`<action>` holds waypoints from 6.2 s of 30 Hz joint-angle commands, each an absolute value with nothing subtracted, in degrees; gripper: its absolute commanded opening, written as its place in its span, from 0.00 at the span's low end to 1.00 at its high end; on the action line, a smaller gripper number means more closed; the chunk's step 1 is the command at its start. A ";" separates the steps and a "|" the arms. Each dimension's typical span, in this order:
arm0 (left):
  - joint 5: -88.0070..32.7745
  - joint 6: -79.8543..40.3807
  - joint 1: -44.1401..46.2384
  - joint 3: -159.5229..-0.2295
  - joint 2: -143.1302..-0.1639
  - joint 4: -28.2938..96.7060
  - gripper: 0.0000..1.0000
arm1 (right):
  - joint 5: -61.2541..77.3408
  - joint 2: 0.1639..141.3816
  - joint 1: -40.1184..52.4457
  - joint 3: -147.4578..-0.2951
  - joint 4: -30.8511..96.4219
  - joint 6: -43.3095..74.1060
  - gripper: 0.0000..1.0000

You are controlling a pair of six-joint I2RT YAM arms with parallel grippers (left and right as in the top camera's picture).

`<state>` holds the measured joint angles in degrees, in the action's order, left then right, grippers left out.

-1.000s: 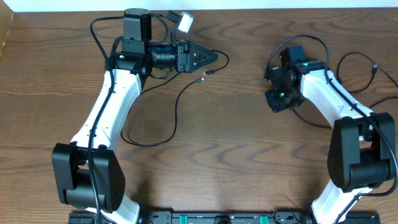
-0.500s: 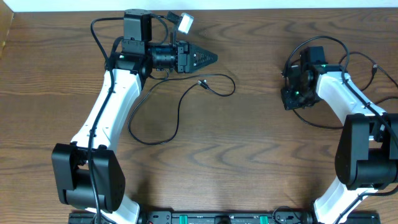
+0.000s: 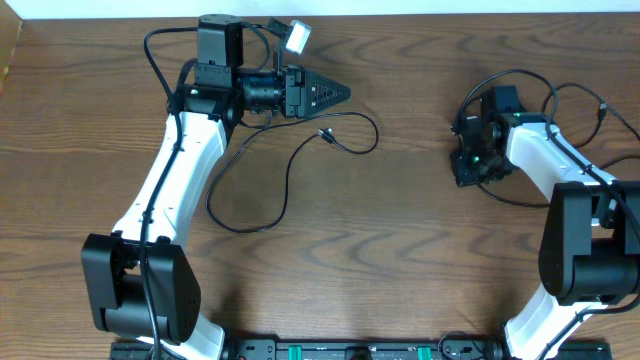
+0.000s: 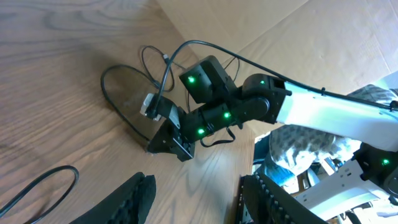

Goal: Untangle cables

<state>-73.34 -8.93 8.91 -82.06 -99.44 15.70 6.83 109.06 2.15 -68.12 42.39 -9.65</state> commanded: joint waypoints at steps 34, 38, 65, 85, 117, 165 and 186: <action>-73.43 -9.52 9.06 -82.41 -94.15 16.71 0.52 | 5.89 108.90 -16.62 -67.37 36.40 -10.48 0.01; -73.41 -9.61 9.06 -82.41 -94.13 16.71 0.52 | 5.89 108.90 -20.27 -67.37 35.18 -10.83 0.01; -69.52 -11.84 13.32 -82.74 -93.32 16.67 0.52 | -1.80 118.21 -41.08 -67.79 26.68 -12.69 0.01; -67.88 -13.21 14.57 -82.85 -93.17 17.80 0.53 | -9.76 118.21 -47.31 -86.00 34.30 -14.81 0.01; -24.23 9.21 17.34 -81.62 -90.94 57.71 0.51 | 33.15 88.16 -19.77 -103.44 60.34 -18.11 0.99; -8.69 1.19 -14.13 -59.13 -93.54 38.24 0.07 | 15.64 88.27 21.10 -96.88 68.42 -12.23 0.99; -8.34 1.21 -14.13 -59.13 -103.44 33.87 0.08 | 19.33 88.27 21.10 -96.88 69.60 -12.23 0.99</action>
<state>-8.62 1.48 -14.11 -59.44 -102.98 34.50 17.85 88.49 20.88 -97.03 69.56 -12.95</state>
